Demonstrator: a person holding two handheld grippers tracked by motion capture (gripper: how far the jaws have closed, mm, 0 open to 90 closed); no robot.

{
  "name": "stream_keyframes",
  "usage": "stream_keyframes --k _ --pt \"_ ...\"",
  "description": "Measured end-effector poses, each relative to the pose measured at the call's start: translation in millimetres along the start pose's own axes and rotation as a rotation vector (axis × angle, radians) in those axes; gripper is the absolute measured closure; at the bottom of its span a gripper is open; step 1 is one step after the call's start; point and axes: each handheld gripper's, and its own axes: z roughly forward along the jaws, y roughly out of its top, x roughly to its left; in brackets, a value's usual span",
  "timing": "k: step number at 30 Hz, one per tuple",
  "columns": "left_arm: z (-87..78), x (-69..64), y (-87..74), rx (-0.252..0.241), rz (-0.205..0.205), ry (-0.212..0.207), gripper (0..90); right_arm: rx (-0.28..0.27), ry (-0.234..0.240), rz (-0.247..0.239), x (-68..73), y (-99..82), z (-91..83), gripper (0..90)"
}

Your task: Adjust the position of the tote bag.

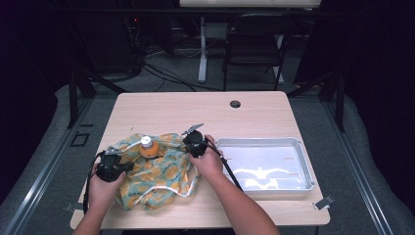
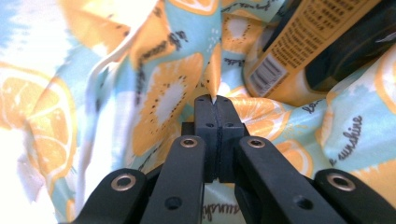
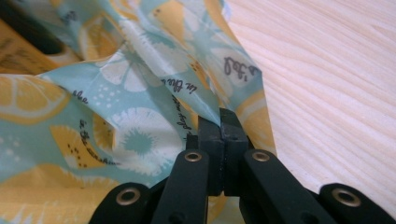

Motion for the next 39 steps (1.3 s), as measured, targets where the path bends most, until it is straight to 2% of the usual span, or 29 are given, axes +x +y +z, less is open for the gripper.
stream_keyframes --k 5,6,7,11,15,19,22,23,26,32,33,34,39 --pt "-2.0 6.7 -2.4 -0.005 -0.026 0.017 90.0 0.011 -0.021 0.034 -9.2 -2.4 4.9 90.0" --pt "-2.9 9.5 -3.4 -0.01 -0.042 0.022 90.0 0.024 -0.022 0.024 -11.0 -2.1 4.0 90.0" --pt "-3.7 11.3 -3.8 -0.005 -0.045 0.025 90.0 0.011 -0.028 0.04 -12.2 -2.7 4.8 90.0" --pt "-3.6 17.8 -7.0 0.001 -0.077 0.033 90.0 0.014 -0.027 0.048 -13.9 -2.9 5.2 90.0" --pt "-2.4 18.0 -7.5 0.016 -0.075 0.053 90.0 0.021 -0.033 0.044 -14.5 -3.6 7.1 90.0" --pt "-2.8 20.7 -9.1 0.025 -0.09 0.049 90.0 0.028 -0.039 0.051 -17.1 -4.6 8.1 90.0" --pt "-5.6 20.6 -9.8 0.014 -0.083 0.012 90.0 0.035 -0.048 0.048 -18.2 -4.2 6.6 89.9" --pt "-6.9 19.6 -9.9 0.005 -0.085 0.003 90.0 0.018 -0.044 0.062 -17.3 -4.4 6.5 88.5" --pt "-10.6 16.8 -9.7 -0.013 -0.077 -0.019 89.8 0.007 -0.003 0.065 -16.5 -2.7 1.9 83.9" --pt "-18.4 11.3 -9.7 -0.04 -0.067 -0.035 85.7 -0.058 0.033 0.032 -6.1 1.7 -15.6 72.5" --pt "-19.5 11.1 -9.8 -0.042 -0.068 -0.039 85.0 -0.094 0.044 0.049 -3.6 1.7 -18.1 71.0" --pt "-20.1 10.6 -10.1 -0.049 -0.073 -0.044 83.7 -0.088 0.057 0.036 -3.0 3.0 -23.1 69.9" --pt "-23.3 8.0 -10.1 -0.066 -0.075 -0.048 79.9 -0.15 0.08 0.017 5.8 5.3 -41.0 64.6"
